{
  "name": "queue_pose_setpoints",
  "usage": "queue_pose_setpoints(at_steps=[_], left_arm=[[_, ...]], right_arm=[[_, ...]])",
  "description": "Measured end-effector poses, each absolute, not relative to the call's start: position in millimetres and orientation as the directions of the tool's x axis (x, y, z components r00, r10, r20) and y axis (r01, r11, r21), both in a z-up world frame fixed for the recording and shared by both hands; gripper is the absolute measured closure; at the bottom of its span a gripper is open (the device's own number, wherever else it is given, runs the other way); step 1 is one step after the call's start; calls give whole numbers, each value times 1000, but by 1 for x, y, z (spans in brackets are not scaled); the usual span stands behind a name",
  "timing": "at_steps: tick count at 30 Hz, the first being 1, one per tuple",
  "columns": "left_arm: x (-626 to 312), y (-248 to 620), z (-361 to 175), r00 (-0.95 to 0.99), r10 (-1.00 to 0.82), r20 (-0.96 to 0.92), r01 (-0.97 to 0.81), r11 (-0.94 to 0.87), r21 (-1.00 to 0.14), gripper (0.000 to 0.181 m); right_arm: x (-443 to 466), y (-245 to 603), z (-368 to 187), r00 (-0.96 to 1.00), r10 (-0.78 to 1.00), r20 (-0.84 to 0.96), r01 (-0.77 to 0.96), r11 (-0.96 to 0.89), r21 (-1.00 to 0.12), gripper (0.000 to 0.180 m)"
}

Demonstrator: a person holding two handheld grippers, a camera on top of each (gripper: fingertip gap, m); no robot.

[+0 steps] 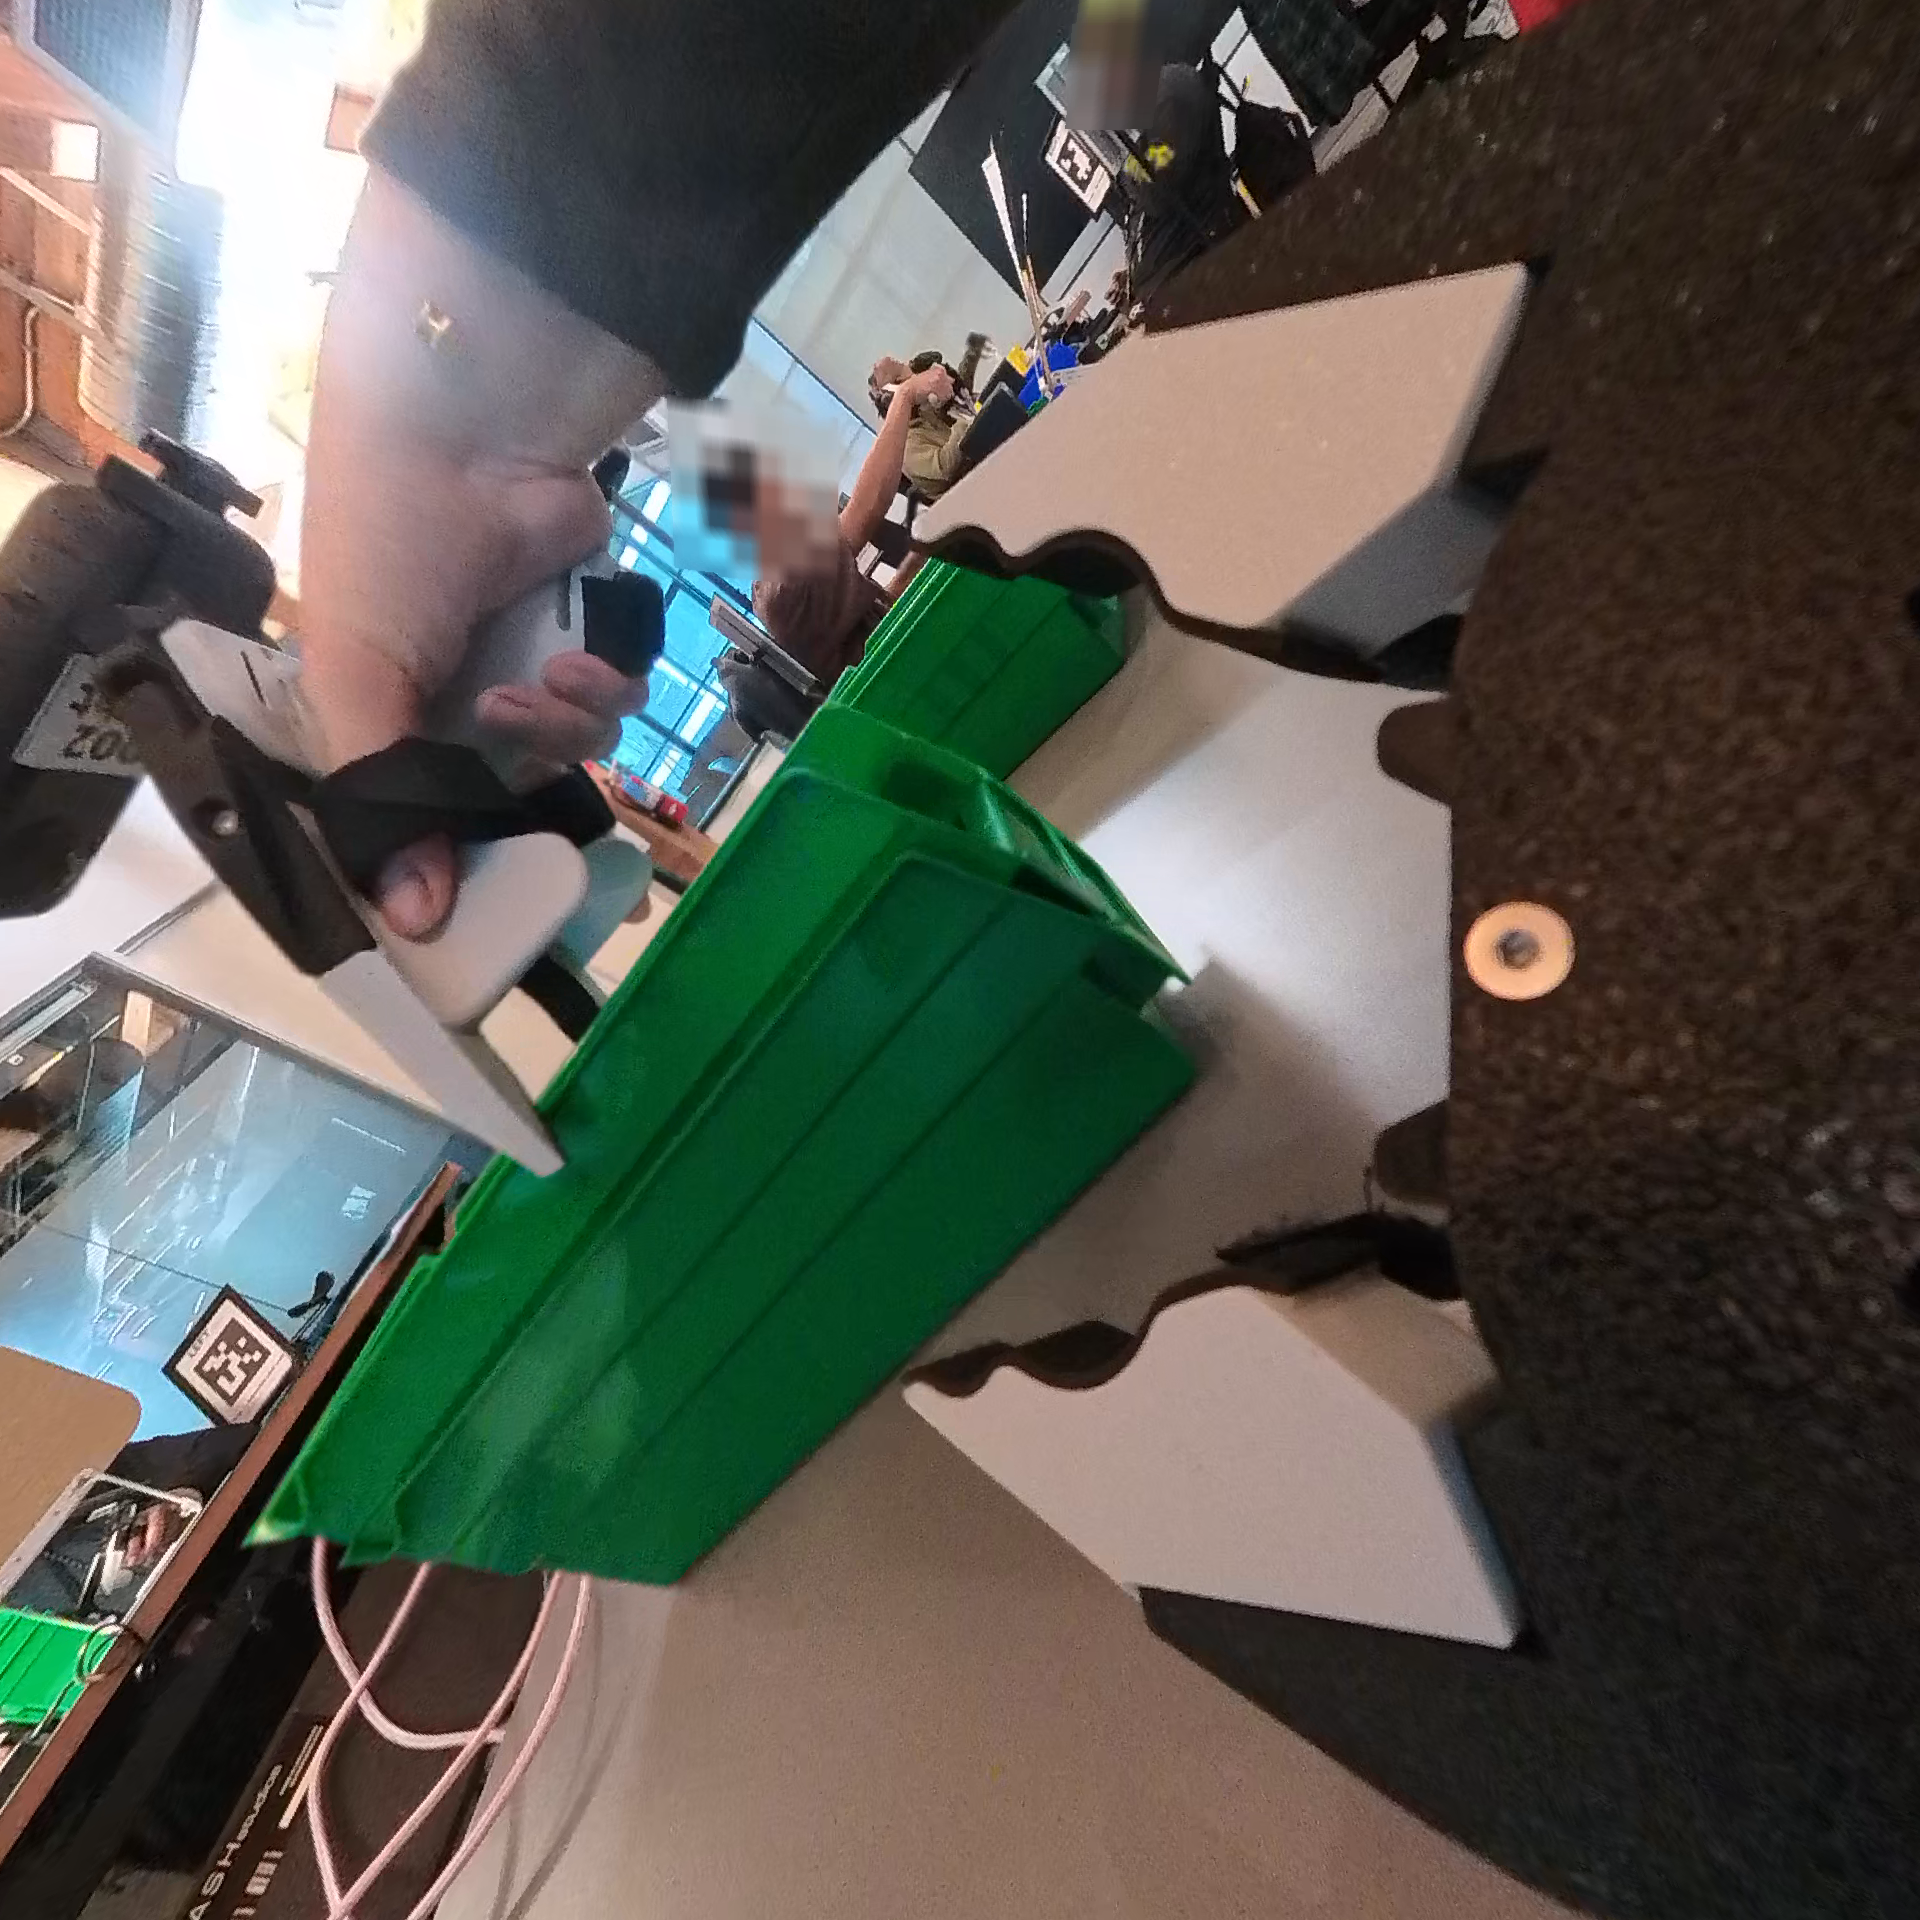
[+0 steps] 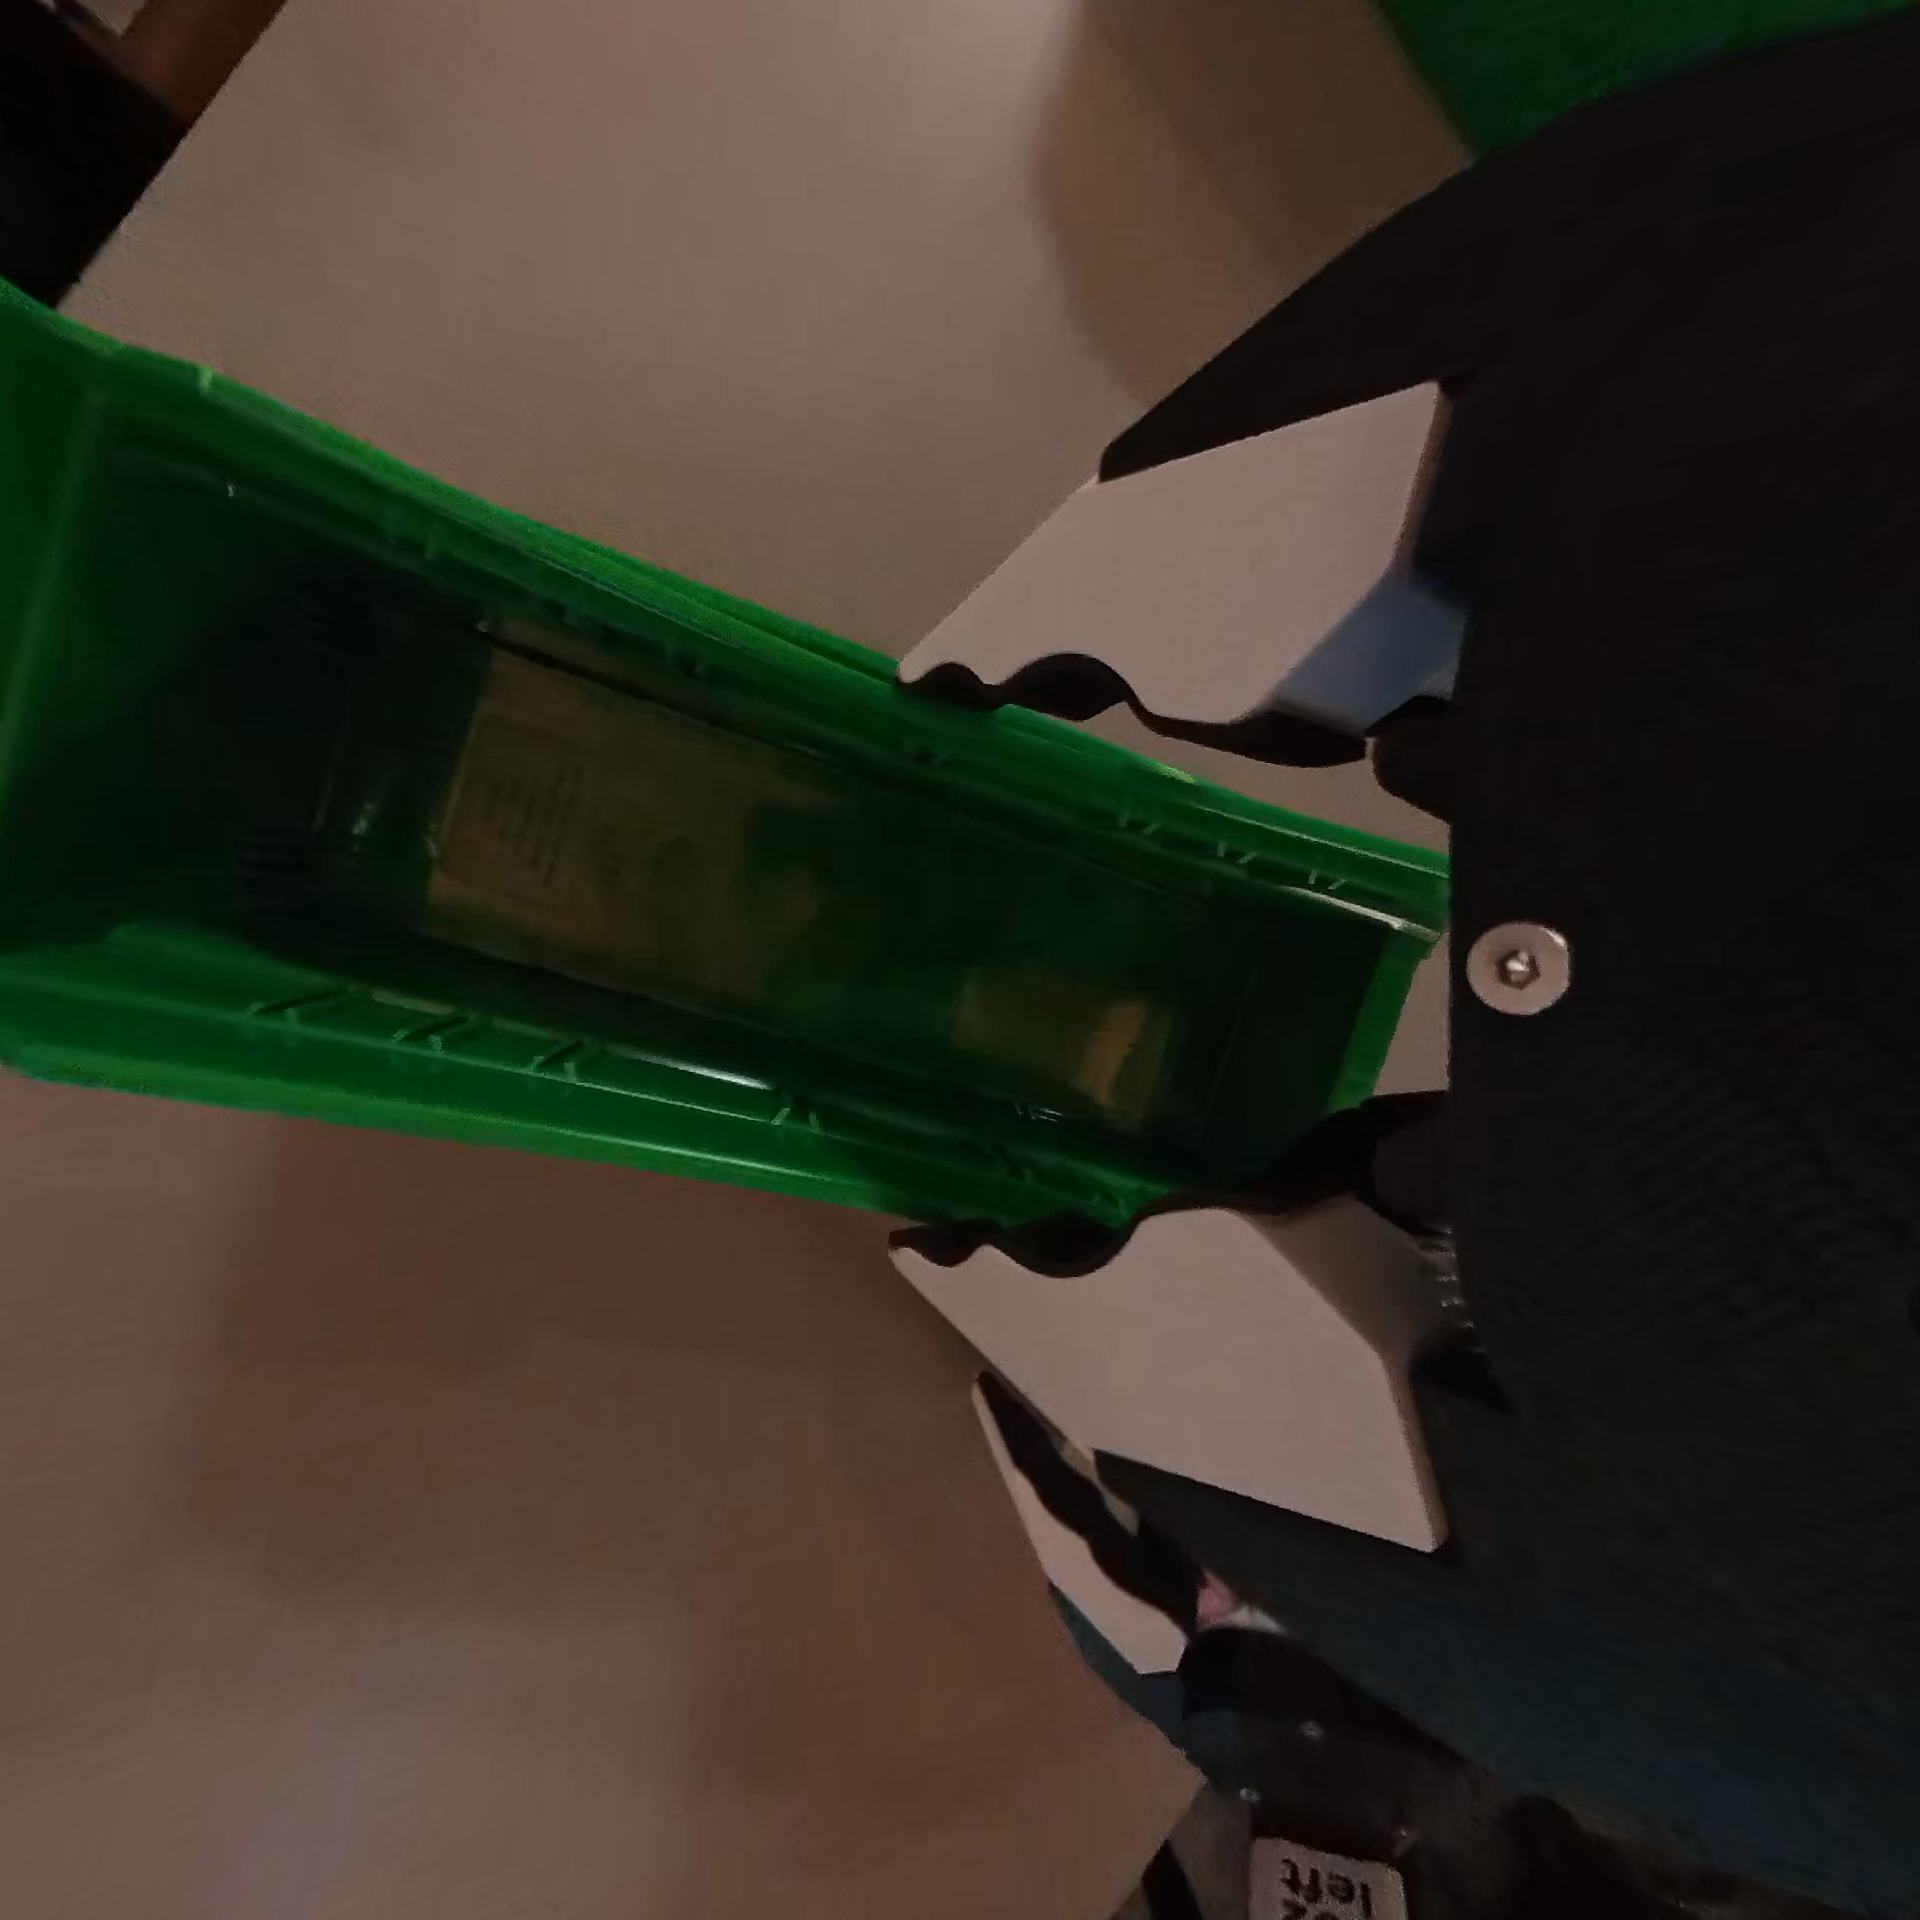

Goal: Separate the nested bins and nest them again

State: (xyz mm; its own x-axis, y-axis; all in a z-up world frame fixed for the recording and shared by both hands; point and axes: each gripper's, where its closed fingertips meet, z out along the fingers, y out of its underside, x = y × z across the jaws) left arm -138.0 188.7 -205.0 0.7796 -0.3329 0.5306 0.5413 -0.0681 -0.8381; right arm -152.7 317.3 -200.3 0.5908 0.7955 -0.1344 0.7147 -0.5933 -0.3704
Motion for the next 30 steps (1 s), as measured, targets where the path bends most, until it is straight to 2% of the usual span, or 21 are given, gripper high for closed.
queue_pose_setpoints(at_steps=[5, 13, 20, 26, 30], left_arm=[[-138, 188, -204, 786, -331, 522, 535, -59, -843, 38], [-138, 188, -204, 783, -333, 525, 537, -64, -841, 38], [-138, 187, -203, 786, -333, 521, 535, -56, -843, 38], [-138, 188, -204, 781, -335, 527, 541, -60, -839, 38], [-141, 188, -203, 790, -322, 522, 538, -46, -842, 38]], right_arm=[[-170, 308, -191, 549, 829, -106, 741, -541, -397, 84], [-181, 308, -157, 549, 811, -203, 680, -575, -455, 86], [-174, 313, -126, 540, 820, -191, 661, -553, -507, 84], [-130, 349, -67, 603, 785, -142, 569, -548, -613, 84], [-74, 379, -67, 701, 709, -83, 522, -588, -618, 83]])
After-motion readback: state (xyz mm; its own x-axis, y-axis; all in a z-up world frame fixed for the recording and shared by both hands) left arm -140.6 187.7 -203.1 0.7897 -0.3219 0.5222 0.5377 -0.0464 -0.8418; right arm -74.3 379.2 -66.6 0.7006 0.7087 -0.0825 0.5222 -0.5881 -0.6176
